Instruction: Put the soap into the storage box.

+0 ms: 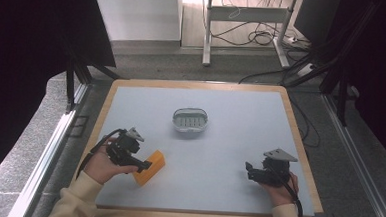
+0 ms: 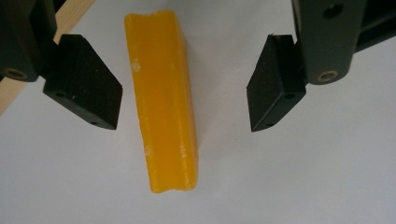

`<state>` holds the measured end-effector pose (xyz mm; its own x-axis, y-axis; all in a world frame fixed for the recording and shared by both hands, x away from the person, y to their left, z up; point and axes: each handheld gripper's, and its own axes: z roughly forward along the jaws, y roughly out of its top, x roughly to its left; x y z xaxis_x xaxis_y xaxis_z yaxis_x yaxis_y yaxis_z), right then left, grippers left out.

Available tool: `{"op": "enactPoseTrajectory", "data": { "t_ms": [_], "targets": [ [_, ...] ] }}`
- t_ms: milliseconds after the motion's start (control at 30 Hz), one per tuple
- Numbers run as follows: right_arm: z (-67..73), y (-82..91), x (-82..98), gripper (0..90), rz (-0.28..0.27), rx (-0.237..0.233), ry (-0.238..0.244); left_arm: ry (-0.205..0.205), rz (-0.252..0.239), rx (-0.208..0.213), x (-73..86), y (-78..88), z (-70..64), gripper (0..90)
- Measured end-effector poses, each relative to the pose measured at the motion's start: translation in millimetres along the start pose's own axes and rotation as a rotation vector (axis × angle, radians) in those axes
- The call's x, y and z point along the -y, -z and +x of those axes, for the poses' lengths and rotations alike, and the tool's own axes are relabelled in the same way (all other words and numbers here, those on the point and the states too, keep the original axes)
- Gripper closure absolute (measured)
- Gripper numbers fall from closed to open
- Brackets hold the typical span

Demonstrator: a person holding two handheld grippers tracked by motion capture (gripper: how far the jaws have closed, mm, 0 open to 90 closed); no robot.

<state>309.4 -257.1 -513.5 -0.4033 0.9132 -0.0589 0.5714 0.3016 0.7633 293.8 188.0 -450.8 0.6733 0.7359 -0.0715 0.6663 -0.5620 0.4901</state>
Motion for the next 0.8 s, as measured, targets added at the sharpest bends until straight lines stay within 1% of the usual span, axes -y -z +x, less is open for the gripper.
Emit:
{"op": "enactPoseTrajectory", "data": {
  "t_ms": [33, 67, 100, 267, 333, 433, 467, 500, 567, 600, 633, 667, 700, 767, 800],
  "targets": [
    [0.1, -0.2, 0.0, 11.0, 0.0, 0.0, -0.003, 0.003, 0.009, -0.015, -2.0, -3.9, -2.8, 26.2],
    [0.1, -0.2, 0.0, 11.0, 0.0, 0.0, -0.003, 0.003, 0.009, -0.015, -2.0, -3.9, -2.8, 26.2],
    [-0.1, -0.2, 0.0, 11.0, 0.002, -0.006, -0.008, 0.002, 0.02, -0.024, -4.0, -8.0, -6.0, 26.2],
    [-0.1, 0.9, -0.1, 11.0, -0.002, -0.006, -0.011, -0.002, 0.058, -0.032, -7.1, -18.4, -9.8, 26.4],
    [-0.6, 0.2, 0.0, 11.0, 0.001, -0.003, -0.011, 0.004, 0.06, -0.035, -7.5, -20.4, -10.3, 27.3],
    [-1.0, 0.3, 0.0, 11.0, 0.001, 0.0, -0.011, 0.011, 0.082, -0.04, -9.1, -27.3, -11.7, 28.3],
    [-1.0, 0.3, 0.0, 11.0, 0.001, 0.0, -0.011, 0.011, 0.082, -0.04, -9.1, -27.3, -11.7, 28.9],
    [-1.2, 0.6, 0.0, 11.0, 0.001, 0.0, -0.011, 0.014, 0.1, -0.043, -9.5, -31.3, -12.0, 29.4],
    [-1.4, 0.5, 0.1, 11.0, 0.001, -0.001, -0.012, 0.015, 0.106, -0.045, -9.4, -33.7, -12.3, 30.6],
    [-1.3, 0.2, 0.2, 11.0, 0.002, 0.002, -0.01, 0.023, 0.117, -0.045, -9.3, -38.6, -13.2, 32.1],
    [-1.1, 0.1, 0.2, 11.0, 0.003, 0.002, -0.01, 0.018, 0.129, -0.046, -9.3, -40.7, -13.0, 32.8],
    [-0.9, -0.1, 0.2, 11.0, 0.003, 0.001, -0.01, 0.018, 0.129, -0.046, -9.3, -40.7, -13.0, 34.2],
    [-0.9, -0.2, 0.2, 11.0, 0.004, 0.0, -0.009, 0.026, 0.139, -0.05, -9.4, -45.7, -14.0, 35.5],
    [-0.8, -0.2, 0.2, 11.0, 0.005, 0.0, -0.008, 0.025, 0.155, -0.053, -9.9, -49.5, -14.7, 38.0],
    [-0.8, -0.2, 0.2, 11.0, 0.005, 0.0, -0.008, 0.025, 0.155, -0.053, -9.9, -49.5, -14.7, 40.1]
  ]
}}
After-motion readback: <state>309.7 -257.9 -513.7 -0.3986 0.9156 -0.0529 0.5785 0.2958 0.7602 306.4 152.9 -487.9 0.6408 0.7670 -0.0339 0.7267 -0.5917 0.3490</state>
